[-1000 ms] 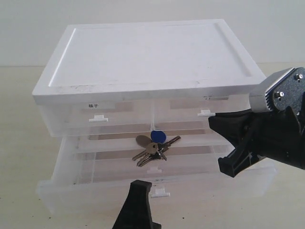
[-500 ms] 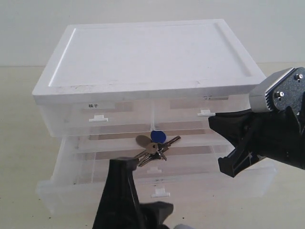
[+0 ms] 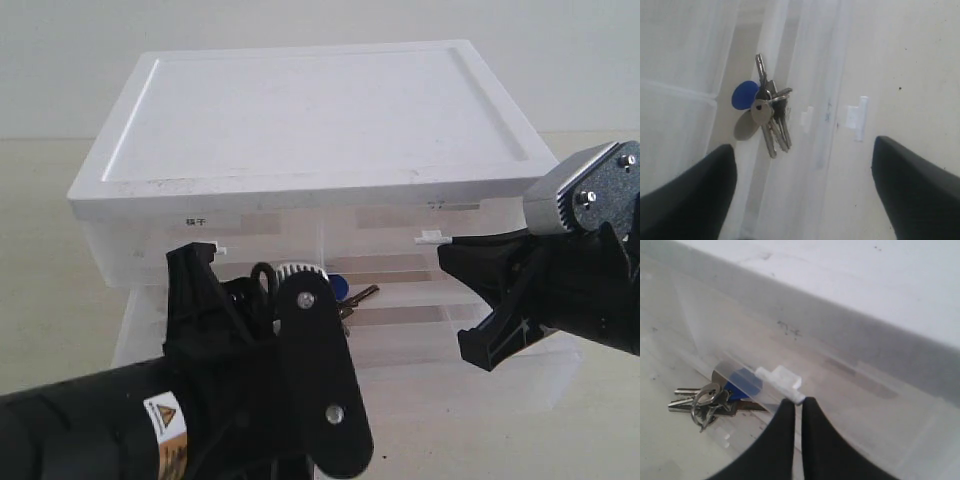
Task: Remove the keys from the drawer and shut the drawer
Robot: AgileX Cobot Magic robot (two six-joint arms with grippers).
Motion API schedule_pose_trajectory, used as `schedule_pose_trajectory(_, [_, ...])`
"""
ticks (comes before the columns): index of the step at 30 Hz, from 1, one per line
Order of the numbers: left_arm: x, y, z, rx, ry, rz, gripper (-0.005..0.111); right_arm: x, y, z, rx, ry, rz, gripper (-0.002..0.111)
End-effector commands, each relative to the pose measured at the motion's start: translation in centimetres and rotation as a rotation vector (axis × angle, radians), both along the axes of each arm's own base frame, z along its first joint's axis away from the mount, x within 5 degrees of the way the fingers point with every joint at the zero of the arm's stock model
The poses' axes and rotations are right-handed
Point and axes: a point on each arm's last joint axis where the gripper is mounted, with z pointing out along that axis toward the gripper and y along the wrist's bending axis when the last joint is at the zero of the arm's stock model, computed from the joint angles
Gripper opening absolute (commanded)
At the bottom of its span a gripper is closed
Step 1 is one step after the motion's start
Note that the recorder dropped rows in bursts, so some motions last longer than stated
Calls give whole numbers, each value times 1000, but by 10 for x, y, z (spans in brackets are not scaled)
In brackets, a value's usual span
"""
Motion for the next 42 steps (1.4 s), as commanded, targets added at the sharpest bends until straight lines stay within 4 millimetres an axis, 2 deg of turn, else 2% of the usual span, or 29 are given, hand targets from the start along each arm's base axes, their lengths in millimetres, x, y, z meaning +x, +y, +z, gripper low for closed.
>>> schedule_pose_trajectory(1, [11,-1,-3,-55,97,-31,70,1,1,3,10,-10,1,0])
schedule_pose_trajectory(5, [15,-7,-28,39,126,-27,65,1,1,3,10,-10,1,0])
schedule_pose_trajectory(8, [17,-8,-38,87,132,-11,63,1,1,3,12,-9,0,0])
schedule_pose_trajectory(10, [19,-6,-39,107,123,7,51,1,1,3,12,-9,0,0])
schedule_pose_trajectory(15, [23,2,-39,189,78,51,9,1,1,3,12,-9,0,0])
schedule_pose_trajectory(16, [23,3,-39,200,74,50,5,1,1,3,12,-9,0,0])
schedule_pose_trajectory(19, [20,2,-40,209,98,36,5,1,1,3,12,-9,0,0])
schedule_pose_trajectory(27, [-3,2,-47,338,181,-64,5,1,1,3,17,-11,1,0])
schedule_pose_trajectory(31, [-5,2,-46,340,178,-73,5,1,1,3,17,-11,1,0])
schedule_pose_trajectory(37, [-3,7,-39,364,143,-55,5,1,1,3,15,-9,0,0])
schedule_pose_trajectory(42, [-3,14,-22,331,109,-58,5,1,1,3,15,-9,0,0])
